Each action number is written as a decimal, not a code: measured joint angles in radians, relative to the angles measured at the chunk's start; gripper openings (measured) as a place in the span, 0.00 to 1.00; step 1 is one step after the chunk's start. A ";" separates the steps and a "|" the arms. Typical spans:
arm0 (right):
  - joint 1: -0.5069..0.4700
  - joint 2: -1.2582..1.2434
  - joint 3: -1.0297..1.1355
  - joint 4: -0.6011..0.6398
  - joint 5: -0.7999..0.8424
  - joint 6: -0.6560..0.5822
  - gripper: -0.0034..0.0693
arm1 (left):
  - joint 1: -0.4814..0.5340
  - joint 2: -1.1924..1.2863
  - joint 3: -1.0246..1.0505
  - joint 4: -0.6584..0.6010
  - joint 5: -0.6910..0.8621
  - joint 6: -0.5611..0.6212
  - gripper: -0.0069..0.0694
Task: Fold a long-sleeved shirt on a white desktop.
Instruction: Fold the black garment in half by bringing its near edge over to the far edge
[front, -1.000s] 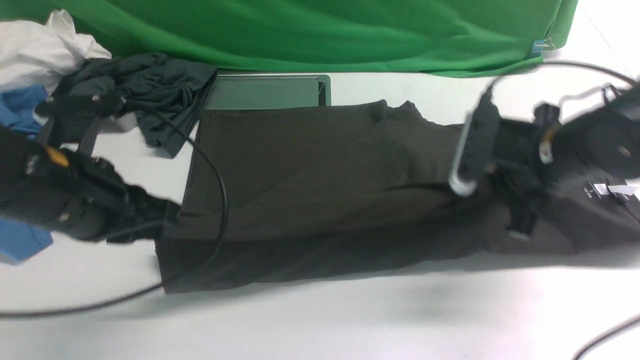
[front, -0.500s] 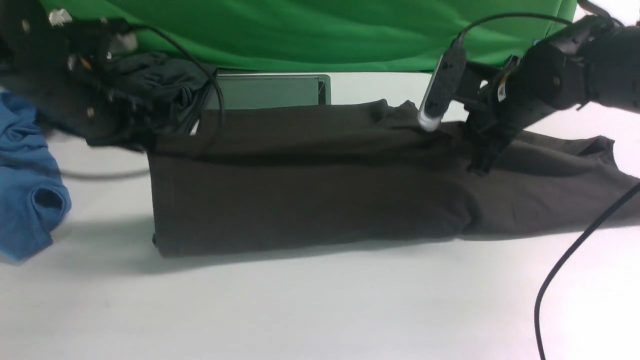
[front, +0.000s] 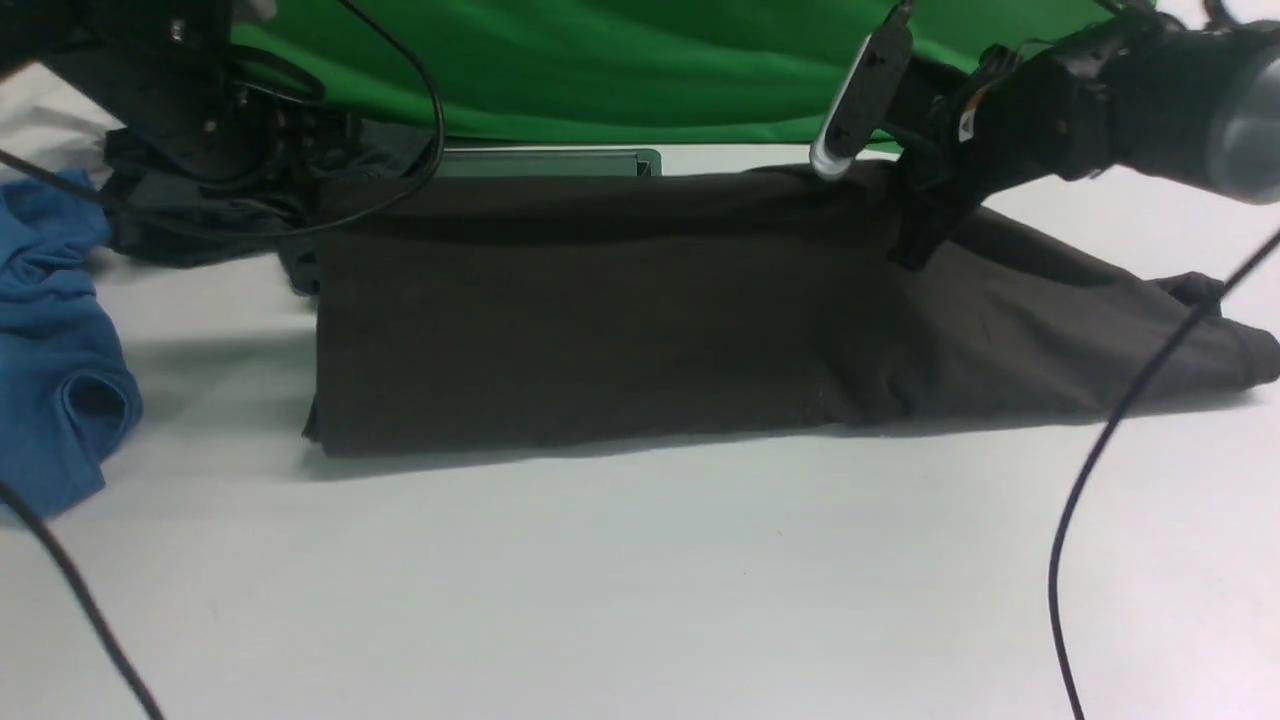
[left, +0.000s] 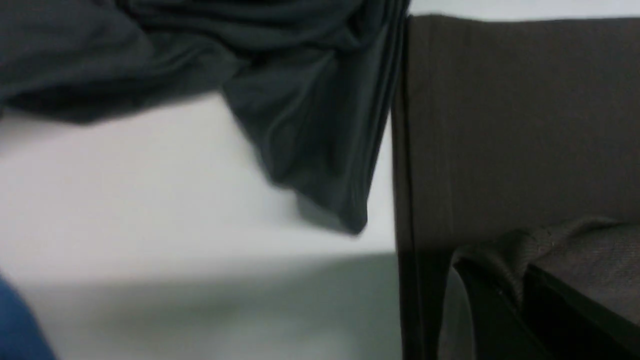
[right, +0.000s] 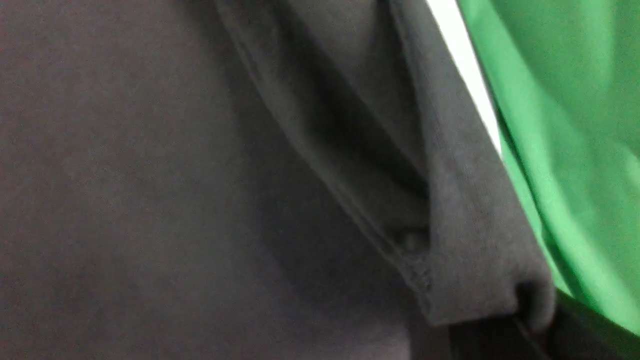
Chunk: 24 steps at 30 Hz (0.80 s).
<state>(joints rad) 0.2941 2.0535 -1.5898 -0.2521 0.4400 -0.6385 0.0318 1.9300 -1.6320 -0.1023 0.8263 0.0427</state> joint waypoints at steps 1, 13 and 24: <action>-0.005 0.021 -0.021 0.000 -0.009 0.000 0.10 | 0.000 0.020 -0.011 0.000 -0.019 0.000 0.14; -0.041 0.195 -0.095 0.000 -0.130 0.025 0.26 | 0.000 0.163 -0.063 0.001 -0.243 -0.003 0.15; -0.064 0.197 -0.107 -0.006 -0.377 0.226 0.69 | 0.003 0.229 -0.064 0.029 -0.533 0.039 0.39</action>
<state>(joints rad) 0.2305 2.2504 -1.6970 -0.2585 0.0633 -0.4122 0.0346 2.1592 -1.6964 -0.0728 0.2935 0.0817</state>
